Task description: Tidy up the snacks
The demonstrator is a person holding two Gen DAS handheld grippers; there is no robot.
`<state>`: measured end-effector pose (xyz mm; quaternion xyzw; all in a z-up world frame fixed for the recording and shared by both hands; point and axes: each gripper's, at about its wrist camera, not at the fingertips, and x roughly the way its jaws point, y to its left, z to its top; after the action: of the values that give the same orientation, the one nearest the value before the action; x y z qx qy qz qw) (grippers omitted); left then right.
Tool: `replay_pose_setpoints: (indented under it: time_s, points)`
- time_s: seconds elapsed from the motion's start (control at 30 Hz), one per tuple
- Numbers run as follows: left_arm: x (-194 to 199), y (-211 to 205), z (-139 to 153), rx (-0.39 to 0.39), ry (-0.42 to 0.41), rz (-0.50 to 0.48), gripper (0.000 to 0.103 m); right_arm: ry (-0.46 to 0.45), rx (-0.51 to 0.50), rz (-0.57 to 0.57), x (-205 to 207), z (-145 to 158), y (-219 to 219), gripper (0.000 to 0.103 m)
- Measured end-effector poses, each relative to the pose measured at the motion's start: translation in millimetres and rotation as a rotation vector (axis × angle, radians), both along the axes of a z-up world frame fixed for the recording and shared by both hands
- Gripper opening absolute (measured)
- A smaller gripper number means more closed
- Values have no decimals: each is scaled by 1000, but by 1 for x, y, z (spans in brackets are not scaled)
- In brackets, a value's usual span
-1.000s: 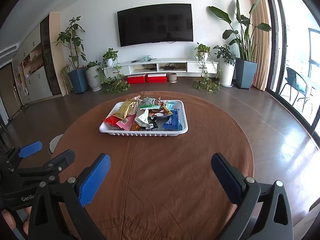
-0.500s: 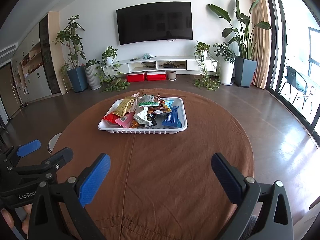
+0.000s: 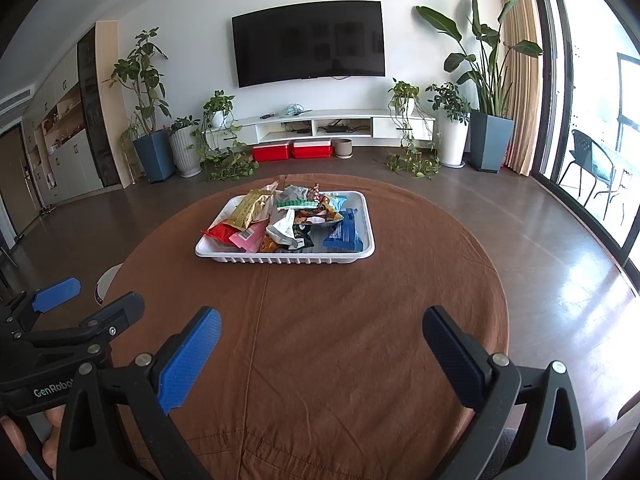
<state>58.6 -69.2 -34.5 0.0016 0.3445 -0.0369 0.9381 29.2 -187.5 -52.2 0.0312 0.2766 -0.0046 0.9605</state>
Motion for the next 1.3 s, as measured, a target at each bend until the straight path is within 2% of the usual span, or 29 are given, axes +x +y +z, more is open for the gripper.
replay_pose_setpoints:
  time_s: [1.3]
  points:
    - [0, 2, 0, -2, 2, 0, 103, 7, 0, 0, -1, 6, -2, 103]
